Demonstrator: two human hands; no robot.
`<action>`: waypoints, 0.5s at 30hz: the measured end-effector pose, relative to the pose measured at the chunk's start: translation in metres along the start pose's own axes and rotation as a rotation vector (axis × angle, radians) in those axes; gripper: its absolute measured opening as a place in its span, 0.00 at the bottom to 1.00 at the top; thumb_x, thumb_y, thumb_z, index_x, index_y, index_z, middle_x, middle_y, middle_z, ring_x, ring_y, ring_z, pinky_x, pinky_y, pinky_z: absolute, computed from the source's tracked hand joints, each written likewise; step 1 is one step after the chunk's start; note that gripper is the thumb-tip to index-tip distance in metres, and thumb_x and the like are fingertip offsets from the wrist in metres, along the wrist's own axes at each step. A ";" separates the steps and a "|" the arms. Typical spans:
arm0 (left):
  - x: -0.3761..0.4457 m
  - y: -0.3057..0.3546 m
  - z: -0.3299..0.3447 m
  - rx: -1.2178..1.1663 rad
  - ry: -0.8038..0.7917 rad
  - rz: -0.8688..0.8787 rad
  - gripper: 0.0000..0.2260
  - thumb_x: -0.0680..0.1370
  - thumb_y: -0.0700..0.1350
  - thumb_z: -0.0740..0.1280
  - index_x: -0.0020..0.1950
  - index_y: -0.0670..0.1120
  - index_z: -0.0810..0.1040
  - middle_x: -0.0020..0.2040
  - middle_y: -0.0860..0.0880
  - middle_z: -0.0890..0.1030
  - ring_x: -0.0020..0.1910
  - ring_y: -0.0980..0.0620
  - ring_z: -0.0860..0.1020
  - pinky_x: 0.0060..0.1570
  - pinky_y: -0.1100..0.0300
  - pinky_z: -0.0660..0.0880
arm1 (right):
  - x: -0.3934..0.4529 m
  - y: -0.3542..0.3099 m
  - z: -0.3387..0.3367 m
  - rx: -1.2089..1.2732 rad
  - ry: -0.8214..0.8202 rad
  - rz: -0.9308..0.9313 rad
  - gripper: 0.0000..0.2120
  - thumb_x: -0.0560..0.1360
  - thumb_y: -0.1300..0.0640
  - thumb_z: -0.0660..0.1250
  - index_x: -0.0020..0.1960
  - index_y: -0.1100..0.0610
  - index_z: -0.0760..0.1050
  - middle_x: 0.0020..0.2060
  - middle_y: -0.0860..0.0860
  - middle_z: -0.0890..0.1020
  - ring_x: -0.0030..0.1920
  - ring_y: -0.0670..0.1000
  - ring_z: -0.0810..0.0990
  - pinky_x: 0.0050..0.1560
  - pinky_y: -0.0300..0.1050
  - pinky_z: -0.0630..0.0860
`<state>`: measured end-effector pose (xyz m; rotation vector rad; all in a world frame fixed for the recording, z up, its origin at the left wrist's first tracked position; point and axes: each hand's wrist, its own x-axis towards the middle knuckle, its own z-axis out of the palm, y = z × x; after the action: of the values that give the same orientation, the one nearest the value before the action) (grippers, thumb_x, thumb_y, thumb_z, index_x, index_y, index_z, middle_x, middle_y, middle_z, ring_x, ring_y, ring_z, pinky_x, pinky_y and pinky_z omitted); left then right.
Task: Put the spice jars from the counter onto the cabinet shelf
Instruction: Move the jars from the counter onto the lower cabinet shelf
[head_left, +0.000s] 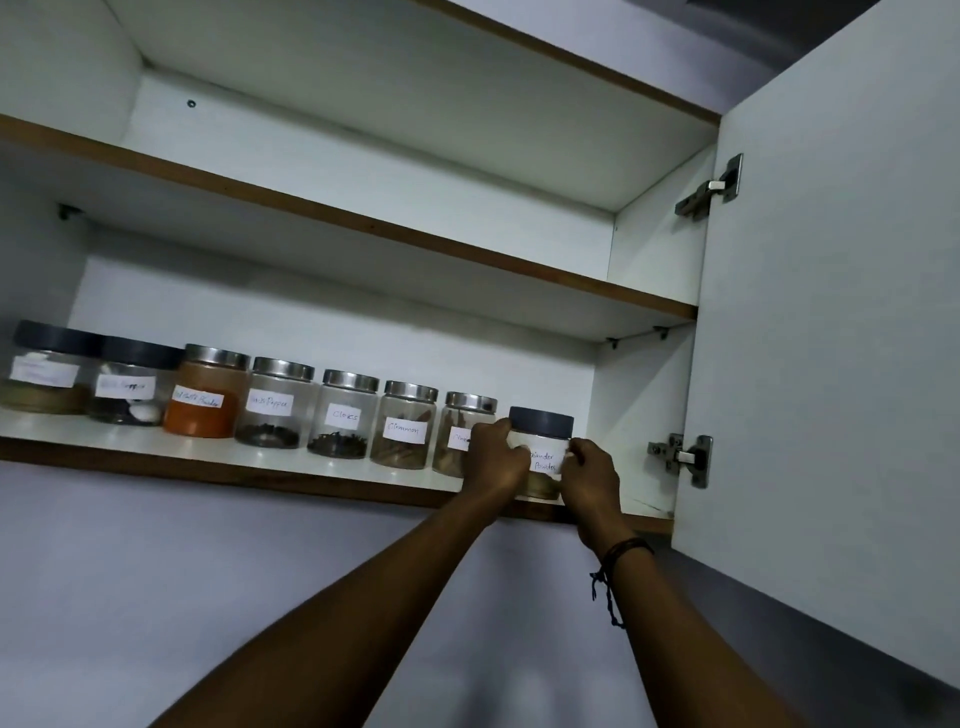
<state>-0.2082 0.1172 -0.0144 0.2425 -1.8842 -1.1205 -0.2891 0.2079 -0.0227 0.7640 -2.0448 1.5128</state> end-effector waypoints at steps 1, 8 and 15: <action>0.004 0.002 0.002 0.020 -0.021 -0.003 0.15 0.76 0.36 0.65 0.63 0.40 0.77 0.61 0.39 0.78 0.58 0.41 0.79 0.59 0.47 0.78 | 0.006 0.002 0.001 -0.022 -0.006 0.000 0.12 0.79 0.66 0.54 0.51 0.64 0.77 0.50 0.61 0.82 0.47 0.58 0.78 0.48 0.50 0.74; 0.015 -0.003 0.006 0.128 -0.078 -0.016 0.15 0.77 0.36 0.65 0.64 0.39 0.76 0.62 0.39 0.80 0.60 0.40 0.78 0.61 0.50 0.75 | 0.023 0.008 0.019 -0.097 -0.115 -0.020 0.11 0.77 0.64 0.64 0.59 0.63 0.76 0.58 0.59 0.81 0.57 0.60 0.79 0.49 0.42 0.72; 0.015 -0.007 0.009 0.225 -0.046 0.015 0.14 0.76 0.35 0.66 0.62 0.37 0.77 0.61 0.38 0.79 0.60 0.39 0.78 0.60 0.46 0.76 | 0.022 0.011 0.022 -0.203 -0.159 -0.060 0.13 0.74 0.64 0.68 0.59 0.63 0.76 0.57 0.59 0.81 0.56 0.59 0.80 0.46 0.40 0.69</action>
<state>-0.2255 0.1106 -0.0127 0.3307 -2.0508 -0.9108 -0.3136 0.1861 -0.0216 0.8785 -2.2288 1.2226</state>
